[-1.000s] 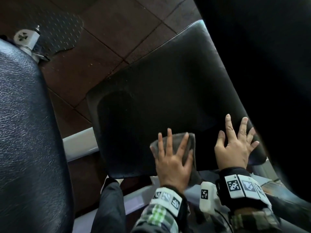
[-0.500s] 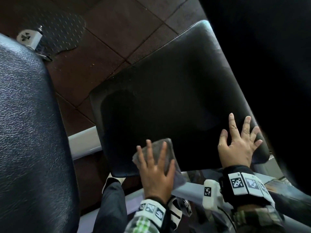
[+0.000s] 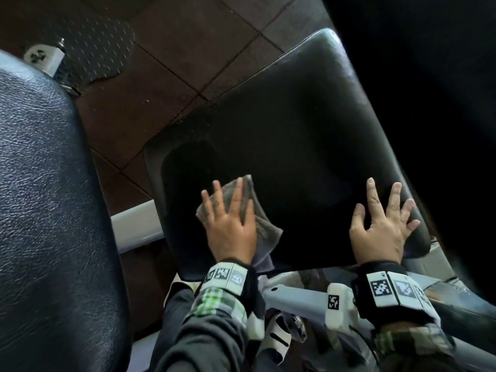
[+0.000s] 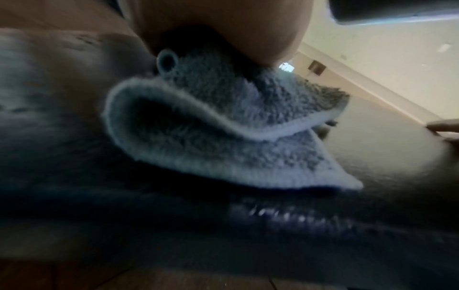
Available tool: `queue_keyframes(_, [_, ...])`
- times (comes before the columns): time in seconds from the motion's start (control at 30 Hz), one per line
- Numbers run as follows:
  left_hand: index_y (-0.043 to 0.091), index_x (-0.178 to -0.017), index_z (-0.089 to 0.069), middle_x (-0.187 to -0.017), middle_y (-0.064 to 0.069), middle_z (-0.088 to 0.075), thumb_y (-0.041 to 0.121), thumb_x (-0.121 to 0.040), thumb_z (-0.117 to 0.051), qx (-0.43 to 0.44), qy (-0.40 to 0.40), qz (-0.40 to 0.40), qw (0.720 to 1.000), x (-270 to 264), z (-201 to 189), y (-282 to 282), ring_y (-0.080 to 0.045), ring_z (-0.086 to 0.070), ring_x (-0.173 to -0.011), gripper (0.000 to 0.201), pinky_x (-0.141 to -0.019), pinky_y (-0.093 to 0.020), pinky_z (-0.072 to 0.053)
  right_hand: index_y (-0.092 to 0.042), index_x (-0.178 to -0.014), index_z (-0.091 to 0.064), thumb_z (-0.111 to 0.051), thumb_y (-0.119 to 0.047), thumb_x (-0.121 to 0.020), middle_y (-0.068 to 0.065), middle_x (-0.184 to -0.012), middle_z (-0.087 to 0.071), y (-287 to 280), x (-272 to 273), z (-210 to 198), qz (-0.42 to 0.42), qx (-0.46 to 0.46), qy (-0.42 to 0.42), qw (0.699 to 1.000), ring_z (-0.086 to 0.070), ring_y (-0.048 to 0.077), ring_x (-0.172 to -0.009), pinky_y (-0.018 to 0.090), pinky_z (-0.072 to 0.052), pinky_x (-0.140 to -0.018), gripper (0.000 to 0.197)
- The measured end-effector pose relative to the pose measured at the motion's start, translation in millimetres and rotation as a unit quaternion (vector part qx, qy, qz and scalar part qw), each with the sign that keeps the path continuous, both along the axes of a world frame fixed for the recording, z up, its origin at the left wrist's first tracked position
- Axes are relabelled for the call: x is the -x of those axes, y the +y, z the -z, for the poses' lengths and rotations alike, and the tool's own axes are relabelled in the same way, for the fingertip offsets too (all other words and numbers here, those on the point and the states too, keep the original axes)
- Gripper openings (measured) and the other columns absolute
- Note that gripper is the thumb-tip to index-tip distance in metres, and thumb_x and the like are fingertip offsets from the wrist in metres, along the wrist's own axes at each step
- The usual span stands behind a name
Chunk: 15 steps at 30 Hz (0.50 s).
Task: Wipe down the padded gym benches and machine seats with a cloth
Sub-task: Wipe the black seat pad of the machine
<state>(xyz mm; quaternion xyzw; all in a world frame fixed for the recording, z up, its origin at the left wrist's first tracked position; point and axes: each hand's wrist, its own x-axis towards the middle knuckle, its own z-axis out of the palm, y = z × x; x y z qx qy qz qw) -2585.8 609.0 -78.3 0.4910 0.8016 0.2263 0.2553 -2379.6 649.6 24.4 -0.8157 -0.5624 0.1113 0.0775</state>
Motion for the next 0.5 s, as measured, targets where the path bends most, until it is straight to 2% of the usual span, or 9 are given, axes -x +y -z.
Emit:
queue_keyframes(0.13, [0.035, -0.151, -0.029, -0.161, -0.014, -0.022, 0.052, -0.097, -0.034, -0.015, 0.006, -0.039, 0.999, -17, 3, -47, -0.039, -0.011, -0.149, 0.057, -0.116, -0.061, -0.023, -0.04, -0.144, -0.026, -0.047, -0.026, -0.095, 0.007, -0.157, -0.007, 0, 1, -1, -0.001, 0.008, -0.005, 1.0, 0.001, 0.028, -0.144, 0.036, 0.011, -0.109, 0.055])
queue_keyframes(0.23, [0.042, -0.153, -0.019, -0.164, -0.009, -0.016, 0.052, -0.099, -0.032, -0.042, 0.027, 0.062, 0.997, -49, -8, -71, -0.038, -0.008, -0.149, 0.057, -0.119, -0.053, -0.014, -0.037, -0.145, -0.026, -0.048, -0.026, -0.094, 0.009, -0.157, -0.007, 4, 4, -4, 0.01, 0.022, 0.004, 1.0, 0.002, 0.028, -0.143, 0.044, 0.009, -0.112, 0.056])
queue_keyframes(0.3, [0.045, -0.153, -0.02, -0.163, -0.007, -0.018, 0.051, -0.102, -0.029, -0.067, 0.038, 0.125, 0.989, -67, -15, -66, -0.038, -0.011, -0.149, 0.052, -0.12, -0.052, -0.006, -0.031, -0.147, -0.026, -0.052, -0.028, -0.092, 0.01, -0.157, -0.005, 6, 7, -6, 0.0, 0.024, -0.004, 1.0, 0.004, 0.027, -0.143, 0.047, 0.009, -0.112, 0.06])
queue_keyframes(0.37, [0.048, -0.149, -0.027, -0.162, -0.005, -0.025, 0.05, -0.102, -0.033, -0.085, 0.034, 0.148, 0.985, -77, -20, -47, -0.035, -0.015, -0.149, 0.048, -0.118, -0.059, -0.009, -0.029, -0.148, -0.023, -0.056, -0.034, -0.088, 0.007, -0.157, -0.001, 10, 15, -7, -0.045, 0.031, -0.031, 0.998, 0.007, 0.025, -0.144, 0.045, 0.013, -0.111, 0.068])
queue_keyframes(0.43, [0.047, -0.146, -0.033, -0.16, -0.004, -0.03, 0.048, -0.099, -0.039, -0.102, 0.03, 0.162, 0.981, -78, -24, -22, -0.033, -0.02, -0.149, 0.047, -0.116, -0.062, -0.016, -0.035, -0.148, -0.017, -0.055, -0.044, -0.086, 0.001, -0.158, 0.007, 18, 25, -8, -0.088, 0.049, -0.046, 0.994, 0.013, 0.021, -0.143, 0.042, 0.018, -0.108, 0.073])
queue_keyframes(0.5, [0.046, -0.143, -0.04, -0.158, -0.005, -0.035, 0.047, -0.097, -0.042, -0.116, 0.033, 0.168, 0.978, -71, -25, 5, -0.031, -0.024, -0.147, 0.046, -0.114, -0.063, -0.024, -0.042, -0.147, -0.009, -0.048, -0.054, -0.087, -0.003, -0.156, 0.015, 31, 31, -9, -0.095, 0.08, -0.051, 0.991, 0.018, 0.019, -0.142, 0.043, 0.019, -0.108, 0.073])
